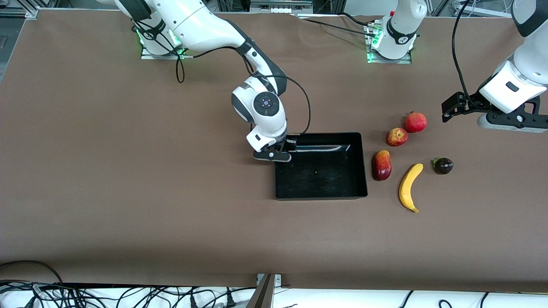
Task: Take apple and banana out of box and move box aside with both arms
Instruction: 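Reach the right gripper to the black tray rim and grasp it, then drag the empty tray away from the fruits with the right gripper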
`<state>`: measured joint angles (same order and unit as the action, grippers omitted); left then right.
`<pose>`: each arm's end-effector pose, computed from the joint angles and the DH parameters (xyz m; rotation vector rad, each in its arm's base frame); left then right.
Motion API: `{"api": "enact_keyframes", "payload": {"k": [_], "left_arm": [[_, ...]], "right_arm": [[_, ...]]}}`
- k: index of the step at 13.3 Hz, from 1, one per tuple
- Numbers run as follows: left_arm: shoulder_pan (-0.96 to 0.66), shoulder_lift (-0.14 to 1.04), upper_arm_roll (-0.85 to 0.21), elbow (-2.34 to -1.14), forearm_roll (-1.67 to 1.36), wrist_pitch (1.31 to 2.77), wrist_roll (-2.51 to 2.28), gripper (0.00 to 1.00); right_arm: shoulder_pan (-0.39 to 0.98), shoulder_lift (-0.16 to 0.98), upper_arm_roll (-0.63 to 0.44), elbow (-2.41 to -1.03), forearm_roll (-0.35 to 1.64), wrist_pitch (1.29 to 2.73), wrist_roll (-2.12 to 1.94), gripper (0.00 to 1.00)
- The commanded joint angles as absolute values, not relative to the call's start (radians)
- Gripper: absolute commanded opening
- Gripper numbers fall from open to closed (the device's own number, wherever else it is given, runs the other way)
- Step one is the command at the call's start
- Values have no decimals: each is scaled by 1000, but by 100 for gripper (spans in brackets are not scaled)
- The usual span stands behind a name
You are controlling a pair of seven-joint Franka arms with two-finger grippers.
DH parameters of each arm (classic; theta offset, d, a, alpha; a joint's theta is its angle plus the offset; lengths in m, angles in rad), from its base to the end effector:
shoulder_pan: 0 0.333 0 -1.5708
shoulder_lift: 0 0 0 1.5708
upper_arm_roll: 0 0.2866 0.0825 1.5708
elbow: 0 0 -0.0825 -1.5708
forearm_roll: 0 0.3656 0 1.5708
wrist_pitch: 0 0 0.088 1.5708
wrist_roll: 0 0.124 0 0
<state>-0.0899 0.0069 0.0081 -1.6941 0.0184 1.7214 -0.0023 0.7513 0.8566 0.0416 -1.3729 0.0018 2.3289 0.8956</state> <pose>0.5465 -0.0428 0.5312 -3.1214 0.1282 -0.0330 0.5023 0.5020 0.1856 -3.0394 0.1823 -0.0647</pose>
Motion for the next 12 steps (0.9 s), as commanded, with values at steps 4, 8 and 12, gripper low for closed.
{"api": "enact_keyframes", "payload": {"k": [4, 8, 12], "left_arm": [[-94, 5, 11, -1675, -3, 1697, -2, 100], [-94, 5, 11, -1674, -3, 1698, 2, 100], [-94, 5, 11, -1674, -3, 1698, 2, 100]], "right_arm": [[694, 804, 14, -1347, 0, 2185, 775, 0], [599, 707, 17, -1347, 12, 2047, 620, 0], [428, 591, 3, -1380, 66, 1912, 275, 0]]}}
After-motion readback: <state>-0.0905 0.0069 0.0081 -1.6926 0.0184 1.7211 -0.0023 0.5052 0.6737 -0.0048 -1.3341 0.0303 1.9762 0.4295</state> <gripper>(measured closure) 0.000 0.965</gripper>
